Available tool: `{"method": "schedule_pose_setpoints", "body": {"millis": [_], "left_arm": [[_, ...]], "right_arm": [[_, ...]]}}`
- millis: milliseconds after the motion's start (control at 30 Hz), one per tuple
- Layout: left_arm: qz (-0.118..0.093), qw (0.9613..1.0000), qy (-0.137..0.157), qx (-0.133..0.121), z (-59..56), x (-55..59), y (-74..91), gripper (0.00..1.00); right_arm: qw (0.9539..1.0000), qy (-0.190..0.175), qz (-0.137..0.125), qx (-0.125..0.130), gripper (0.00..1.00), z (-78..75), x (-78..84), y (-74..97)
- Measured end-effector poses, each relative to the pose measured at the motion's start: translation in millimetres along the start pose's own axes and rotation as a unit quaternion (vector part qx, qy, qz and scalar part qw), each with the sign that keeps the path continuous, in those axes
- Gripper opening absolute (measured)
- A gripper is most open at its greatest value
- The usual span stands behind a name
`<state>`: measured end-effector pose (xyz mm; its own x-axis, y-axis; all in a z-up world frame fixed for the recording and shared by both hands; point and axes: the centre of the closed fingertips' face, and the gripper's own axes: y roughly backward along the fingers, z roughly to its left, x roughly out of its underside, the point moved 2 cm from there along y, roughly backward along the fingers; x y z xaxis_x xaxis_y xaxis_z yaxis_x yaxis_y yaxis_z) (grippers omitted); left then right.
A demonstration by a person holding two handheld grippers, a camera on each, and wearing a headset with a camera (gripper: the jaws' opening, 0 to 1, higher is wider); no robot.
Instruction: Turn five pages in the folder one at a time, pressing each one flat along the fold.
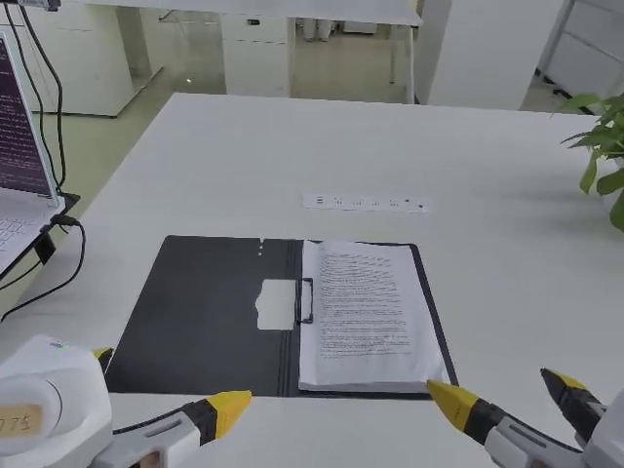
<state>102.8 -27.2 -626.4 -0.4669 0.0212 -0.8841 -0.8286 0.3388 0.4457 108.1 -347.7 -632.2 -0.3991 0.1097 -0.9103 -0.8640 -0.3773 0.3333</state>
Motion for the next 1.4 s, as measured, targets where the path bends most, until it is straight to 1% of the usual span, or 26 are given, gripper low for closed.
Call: {"method": "schedule_pose_setpoints", "body": {"millis": [233,433,700,933,1133,1233,1400], "left_arm": [[0.001,1.0000,-0.003,0.004,-0.9,-1.1,-3.6,0.99],[0.006,0.9998,-0.012,0.017,-7.7,-2.4,-14.2,0.98],[0.012,0.9988,-0.024,0.040,-21.9,-2.9,-26.5,0.98],[0.016,0.9977,-0.035,0.056,-29.7,-5.0,-37.4,0.98],[0.018,0.9958,-0.047,0.076,-40.3,-9.2,-47.7,0.97],[0.020,0.9948,-0.052,0.085,-46.3,-10.9,-53.4,0.96],[0.023,0.9919,-0.068,0.105,-59.0,-13.6,-65.0,0.96]], "right_arm": [[1.0000,-0.001,-0.003,0.002,0.97,-0.9,-1.0,0.4],[1.0000,-0.002,-0.004,0.003,0.97,-0.5,-0.8,0.9],[0.9999,-0.008,-0.008,0.007,0.97,-1.1,-0.7,3.7],[0.9999,-0.005,-0.007,0.010,0.97,-1.4,1.6,7.8],[0.9998,-0.010,-0.014,0.012,0.97,-2.0,1.3,13.1],[0.9998,-0.008,-0.013,0.011,0.97,-0.1,2.7,14.2],[0.9998,-0.009,-0.014,0.012,0.96,2.2,3.8,14.6]]}}
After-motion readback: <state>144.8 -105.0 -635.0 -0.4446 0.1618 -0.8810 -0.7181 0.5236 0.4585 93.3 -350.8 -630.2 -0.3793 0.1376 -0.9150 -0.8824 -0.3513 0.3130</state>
